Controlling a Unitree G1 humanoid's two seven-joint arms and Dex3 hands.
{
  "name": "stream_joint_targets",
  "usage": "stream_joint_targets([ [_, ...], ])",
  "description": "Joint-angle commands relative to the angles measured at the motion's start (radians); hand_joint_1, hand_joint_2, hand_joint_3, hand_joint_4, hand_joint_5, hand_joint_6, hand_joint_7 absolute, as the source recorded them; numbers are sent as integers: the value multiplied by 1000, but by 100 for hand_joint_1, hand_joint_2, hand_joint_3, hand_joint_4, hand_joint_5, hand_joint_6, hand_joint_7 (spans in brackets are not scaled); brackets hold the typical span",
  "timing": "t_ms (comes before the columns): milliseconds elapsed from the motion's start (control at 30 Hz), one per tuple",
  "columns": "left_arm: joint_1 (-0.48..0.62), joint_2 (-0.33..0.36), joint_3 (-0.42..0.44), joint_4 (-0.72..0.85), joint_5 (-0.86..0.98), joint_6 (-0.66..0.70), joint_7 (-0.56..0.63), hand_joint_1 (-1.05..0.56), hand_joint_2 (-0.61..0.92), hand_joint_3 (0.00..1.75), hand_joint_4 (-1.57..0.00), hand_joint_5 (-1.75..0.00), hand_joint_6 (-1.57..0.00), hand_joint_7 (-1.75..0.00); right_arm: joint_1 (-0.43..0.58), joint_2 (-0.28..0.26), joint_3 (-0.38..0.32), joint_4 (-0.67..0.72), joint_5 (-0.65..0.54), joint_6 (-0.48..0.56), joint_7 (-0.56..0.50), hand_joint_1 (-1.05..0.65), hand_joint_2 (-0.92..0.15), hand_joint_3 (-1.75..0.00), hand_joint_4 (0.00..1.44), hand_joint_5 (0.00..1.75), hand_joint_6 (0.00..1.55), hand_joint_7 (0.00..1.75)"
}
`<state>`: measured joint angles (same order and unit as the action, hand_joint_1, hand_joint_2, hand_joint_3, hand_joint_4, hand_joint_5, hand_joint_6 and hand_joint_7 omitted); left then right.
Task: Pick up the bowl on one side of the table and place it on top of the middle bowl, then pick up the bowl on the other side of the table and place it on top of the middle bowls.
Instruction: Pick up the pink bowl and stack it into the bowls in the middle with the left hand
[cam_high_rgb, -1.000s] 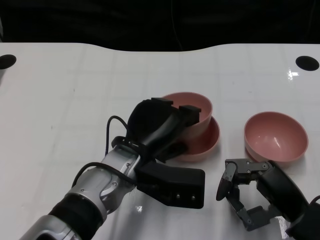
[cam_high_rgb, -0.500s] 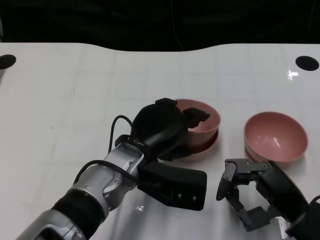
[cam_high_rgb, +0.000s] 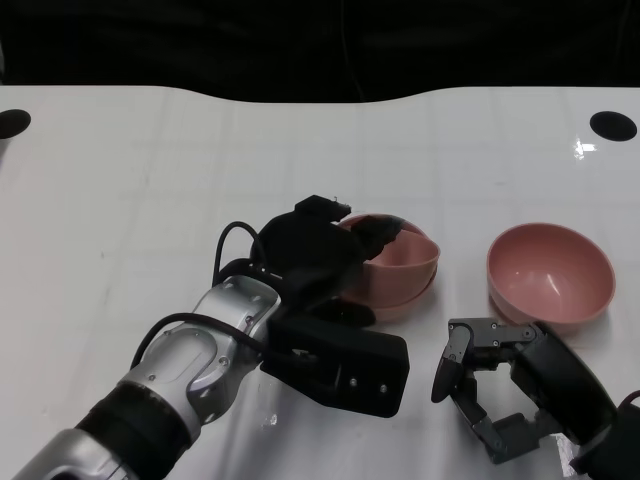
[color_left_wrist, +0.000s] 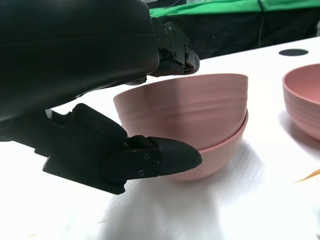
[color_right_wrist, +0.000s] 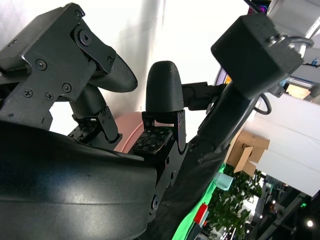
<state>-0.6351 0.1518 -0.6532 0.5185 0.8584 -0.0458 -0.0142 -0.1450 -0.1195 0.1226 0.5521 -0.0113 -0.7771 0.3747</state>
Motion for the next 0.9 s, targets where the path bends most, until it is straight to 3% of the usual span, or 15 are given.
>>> stream_joint_targets([
  [33, 25, 32, 20, -71, -9, 20, -49, -78, 92, 59, 0, -24, -11, -1, 5, -14, -8, -10, 20, 9, 11, -4, -26, -150, 84, 172, 82, 134],
  [300, 58, 59, 27, -135, 1, 48, -99, -78, 92, 57, 0, -26, -13, -2, 0, -18, -9, -3, 3, -5, 5, -6, -27, -148, 84, 173, 81, 135],
  [567, 68, 72, 6, -90, 24, 15, -75, -56, 92, 34, -1, -31, -16, -2, -2, -31, 3, -9, 16, 22, 55, -10, -27, -147, 83, 175, 79, 136],
  [900, 61, 77, 2, -42, -5, -23, -125, -46, 92, 30, 0, -25, -14, -1, -3, -33, 2, -9, 7, 15, 64, -11, -30, -141, 84, 174, 81, 131],
])
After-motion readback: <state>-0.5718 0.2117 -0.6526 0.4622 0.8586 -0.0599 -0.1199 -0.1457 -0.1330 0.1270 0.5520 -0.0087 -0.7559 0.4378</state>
